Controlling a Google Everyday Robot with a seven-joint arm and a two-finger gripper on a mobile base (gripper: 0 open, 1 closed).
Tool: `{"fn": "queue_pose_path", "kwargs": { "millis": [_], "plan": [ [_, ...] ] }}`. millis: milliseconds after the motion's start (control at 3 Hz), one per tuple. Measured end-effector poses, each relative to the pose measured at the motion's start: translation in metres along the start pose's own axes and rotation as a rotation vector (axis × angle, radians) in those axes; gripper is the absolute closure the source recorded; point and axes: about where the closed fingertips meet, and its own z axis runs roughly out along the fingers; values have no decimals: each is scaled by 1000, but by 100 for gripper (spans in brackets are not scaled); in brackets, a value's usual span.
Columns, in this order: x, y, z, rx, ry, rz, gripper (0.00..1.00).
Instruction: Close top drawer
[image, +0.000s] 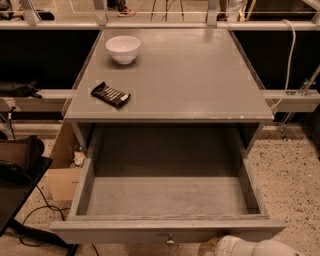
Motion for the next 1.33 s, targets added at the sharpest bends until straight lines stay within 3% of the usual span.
{"fn": "queue_pose_path", "kwargs": {
  "millis": [1333],
  "plan": [
    [-35, -64, 0, 98, -15, -13, 100]
  ]
}}
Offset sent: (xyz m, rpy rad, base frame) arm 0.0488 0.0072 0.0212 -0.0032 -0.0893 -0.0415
